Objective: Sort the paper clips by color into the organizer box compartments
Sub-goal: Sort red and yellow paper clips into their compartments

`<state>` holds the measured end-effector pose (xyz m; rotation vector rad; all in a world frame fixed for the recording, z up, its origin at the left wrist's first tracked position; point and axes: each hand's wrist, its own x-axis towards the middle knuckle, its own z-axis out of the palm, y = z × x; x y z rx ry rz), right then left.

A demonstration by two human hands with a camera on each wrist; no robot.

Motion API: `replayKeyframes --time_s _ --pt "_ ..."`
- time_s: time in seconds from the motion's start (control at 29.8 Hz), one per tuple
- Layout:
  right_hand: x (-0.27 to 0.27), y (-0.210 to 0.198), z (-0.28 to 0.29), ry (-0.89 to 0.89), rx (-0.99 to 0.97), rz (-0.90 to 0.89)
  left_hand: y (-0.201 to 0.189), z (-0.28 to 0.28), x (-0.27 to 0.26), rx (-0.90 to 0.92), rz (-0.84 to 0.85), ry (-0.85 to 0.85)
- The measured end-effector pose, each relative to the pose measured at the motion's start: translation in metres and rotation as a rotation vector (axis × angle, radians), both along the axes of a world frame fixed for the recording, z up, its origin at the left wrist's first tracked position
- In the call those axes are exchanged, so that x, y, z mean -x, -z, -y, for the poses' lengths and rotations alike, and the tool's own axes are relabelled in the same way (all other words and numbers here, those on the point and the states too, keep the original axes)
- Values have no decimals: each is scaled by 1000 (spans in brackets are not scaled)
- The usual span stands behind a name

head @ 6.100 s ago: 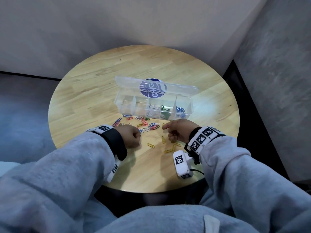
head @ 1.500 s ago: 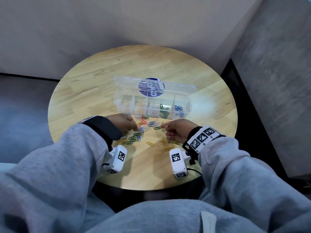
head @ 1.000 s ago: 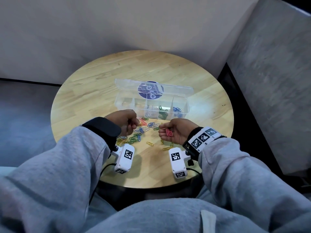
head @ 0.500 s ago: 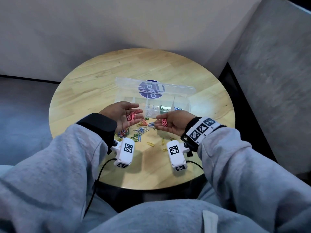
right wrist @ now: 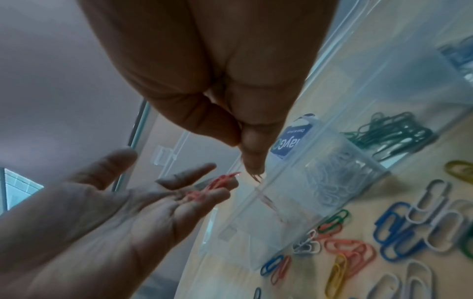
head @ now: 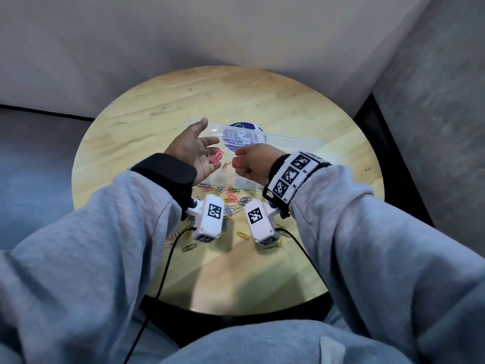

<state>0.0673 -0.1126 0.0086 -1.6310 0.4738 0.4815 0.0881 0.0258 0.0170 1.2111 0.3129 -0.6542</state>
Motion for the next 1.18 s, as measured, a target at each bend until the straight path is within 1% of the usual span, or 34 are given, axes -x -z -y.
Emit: replayKeyframes --time_s 0.1,0.2,0.3,0.37,0.44,0.54,0.64,0.67,0.74,0.81,0.87,0.94,1.01,1.18 --pt "0 3 0 -3 -14 16 1 6 0 32 15 -1" --pt "7 0 10 26 -87 78 1 10 4 39 26 -19" --pt "21 -10 27 6 -68 146 -1 10 10 -41 108 -29" --pt "31 -12 42 -9 11 159 -2 13 17 -111 186 0" --pt "42 -10 58 -19 109 146 -1 15 25 -274 293 137" --pt "61 -2 80 -20 204 100 4 22 42 -655 462 486" --pt "79 10 93 -16 295 13 13 31 59 -1066 607 771" --pt "83 14 97 -37 361 -12 17 35 64 -1184 645 846" --pt "91 19 101 -98 537 -42 25 41 72 -1335 698 962" --pt "100 19 101 -171 702 -65 34 44 76 -1409 732 1061" --pt "106 23 102 -284 871 -109 41 44 78 -1465 741 1146" --pt "113 27 98 -380 978 -152 46 44 80 -1502 740 1189" --pt "116 33 94 -437 1033 -179 50 44 80 -1500 751 1198" --pt "109 44 87 -493 1058 -223 57 47 75 -1465 745 1235"
